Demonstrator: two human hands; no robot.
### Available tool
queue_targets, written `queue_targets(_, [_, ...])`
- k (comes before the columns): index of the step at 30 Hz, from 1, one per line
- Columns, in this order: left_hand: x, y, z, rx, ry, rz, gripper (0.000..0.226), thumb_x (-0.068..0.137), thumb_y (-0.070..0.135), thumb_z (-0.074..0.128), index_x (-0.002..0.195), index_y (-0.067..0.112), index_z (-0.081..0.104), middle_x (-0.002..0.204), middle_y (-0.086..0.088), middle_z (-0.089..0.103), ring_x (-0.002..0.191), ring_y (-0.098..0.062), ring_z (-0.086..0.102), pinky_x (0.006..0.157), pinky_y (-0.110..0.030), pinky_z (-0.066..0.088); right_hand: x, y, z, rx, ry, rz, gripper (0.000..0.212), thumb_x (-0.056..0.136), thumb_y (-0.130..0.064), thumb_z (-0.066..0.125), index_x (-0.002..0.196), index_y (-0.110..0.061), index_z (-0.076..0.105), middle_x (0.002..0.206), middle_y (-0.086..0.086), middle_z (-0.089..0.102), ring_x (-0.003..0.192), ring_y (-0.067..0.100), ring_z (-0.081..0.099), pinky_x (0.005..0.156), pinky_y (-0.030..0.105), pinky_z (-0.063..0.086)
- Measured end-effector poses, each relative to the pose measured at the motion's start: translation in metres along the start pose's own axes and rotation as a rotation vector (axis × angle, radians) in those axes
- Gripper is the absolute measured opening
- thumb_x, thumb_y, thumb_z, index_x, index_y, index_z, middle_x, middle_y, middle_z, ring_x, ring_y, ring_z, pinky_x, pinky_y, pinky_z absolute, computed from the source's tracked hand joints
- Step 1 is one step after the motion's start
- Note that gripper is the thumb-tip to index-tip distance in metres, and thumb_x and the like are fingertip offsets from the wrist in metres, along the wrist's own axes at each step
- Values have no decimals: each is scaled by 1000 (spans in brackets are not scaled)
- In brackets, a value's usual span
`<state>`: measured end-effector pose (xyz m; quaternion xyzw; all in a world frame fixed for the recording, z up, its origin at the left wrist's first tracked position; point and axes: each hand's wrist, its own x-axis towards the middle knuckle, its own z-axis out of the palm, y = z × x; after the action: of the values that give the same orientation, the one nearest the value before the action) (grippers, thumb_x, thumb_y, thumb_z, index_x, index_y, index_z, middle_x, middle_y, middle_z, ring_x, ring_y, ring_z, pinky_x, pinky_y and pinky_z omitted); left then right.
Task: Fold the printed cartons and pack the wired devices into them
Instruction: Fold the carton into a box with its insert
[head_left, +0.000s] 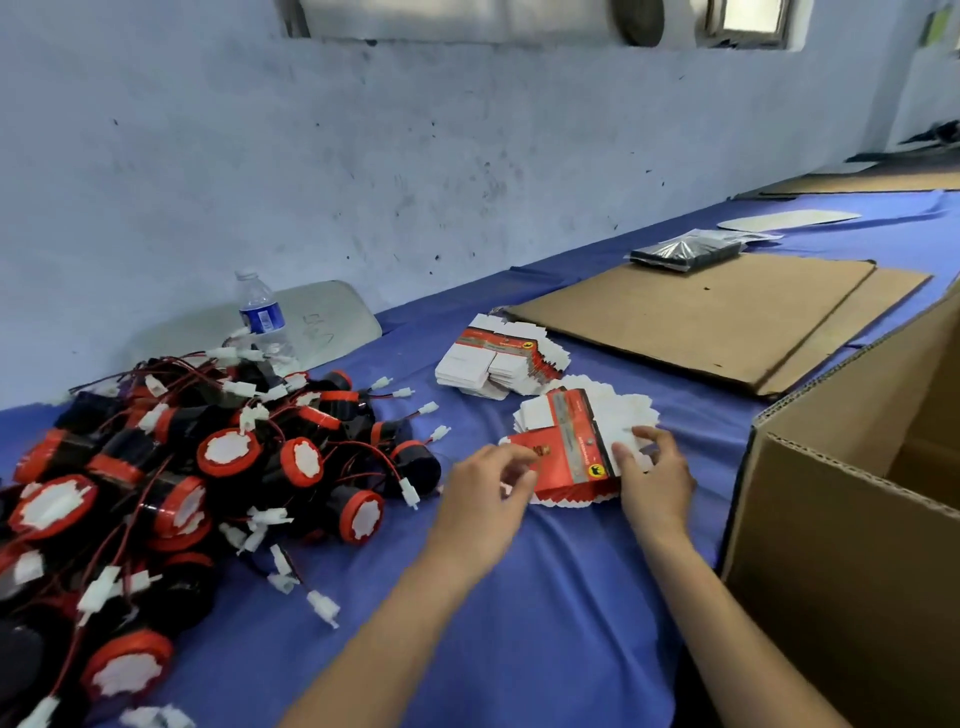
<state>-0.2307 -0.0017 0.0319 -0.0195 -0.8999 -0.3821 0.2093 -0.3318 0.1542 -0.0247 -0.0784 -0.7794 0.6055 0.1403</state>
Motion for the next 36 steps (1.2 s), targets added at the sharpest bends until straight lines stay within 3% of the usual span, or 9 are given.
queue_targets(5, [103, 12, 45, 192, -86, -130, 24, 94, 13, 56, 116, 6, 63, 116, -13, 65, 109, -26, 59, 93, -33, 46, -4, -4, -1, 10, -28, -32, 24, 93, -23, 60, 117, -18, 59, 114, 6, 64, 109, 30, 54, 89, 39, 46])
queue_targets(11, [151, -2, 80, 424, -188, -172, 27, 95, 23, 57, 115, 4, 57, 123, -17, 57, 116, -34, 52, 92, -36, 41, -5, -2, -4, -17, 0, -60, 22, 96, -22, 53, 117, -27, 55, 99, -9, 55, 91, 17, 49, 73, 28, 37])
queue_targets(15, [160, 2, 82, 450, -245, -72, 21, 97, 25, 53, 111, 9, 55, 118, -14, 60, 110, -32, 54, 85, -36, 42, -2, -3, -4, -29, 1, -71, 24, 98, -18, 47, 120, -26, 53, 89, -6, 55, 83, 16, 51, 71, 30, 41])
queue_targets(20, [170, 19, 90, 511, -375, -47, 17, 95, 16, 53, 89, 1, 60, 108, -21, 64, 103, -34, 57, 77, -34, 45, -3, -5, -3, -31, -26, -103, 27, 100, -14, 41, 121, -27, 50, 92, 1, 63, 84, 22, 60, 71, 37, 47])
queue_targets(23, [175, 31, 91, 620, -444, -61, 25, 91, 8, 51, 68, 7, 41, 106, -25, 60, 90, -35, 56, 62, -31, 35, -4, -5, -3, -22, -36, -102, 28, 100, -13, 40, 121, -28, 48, 91, 3, 64, 83, 22, 60, 73, 41, 49])
queue_targets(25, [173, 39, 94, 738, -474, -56, 9, 91, 13, 53, 87, 6, 50, 111, -17, 59, 94, -32, 55, 65, -30, 37, -6, -6, -4, -14, -45, -95, 28, 99, -12, 40, 122, -28, 47, 87, 4, 64, 81, 22, 60, 72, 41, 49])
queue_targets(28, [174, 43, 104, 835, -465, -20, 21, 94, 12, 49, 112, 4, 55, 119, -15, 58, 100, -31, 57, 73, -34, 41, -6, -7, -3, -13, -47, -97, 28, 99, -12, 39, 122, -27, 47, 82, 6, 63, 78, 23, 59, 70, 39, 46])
queue_targets(33, [183, 44, 101, 314, -291, -232, 18, 96, 16, 46, 110, 4, 47, 118, -22, 59, 107, -37, 56, 75, -36, 41, -7, -8, -3, -26, -52, -99, 26, 100, -13, 39, 120, -27, 46, 86, 7, 64, 81, 24, 60, 71, 42, 49])
queue_targets(36, [183, 40, 109, -182, -252, -363, 11, 94, 11, 49, 101, 14, 42, 106, -15, 65, 74, -25, 54, 59, -31, 39, -7, -6, -3, -29, -56, -105, 24, 100, -14, 39, 118, -28, 44, 85, 7, 63, 81, 24, 60, 66, 39, 46])
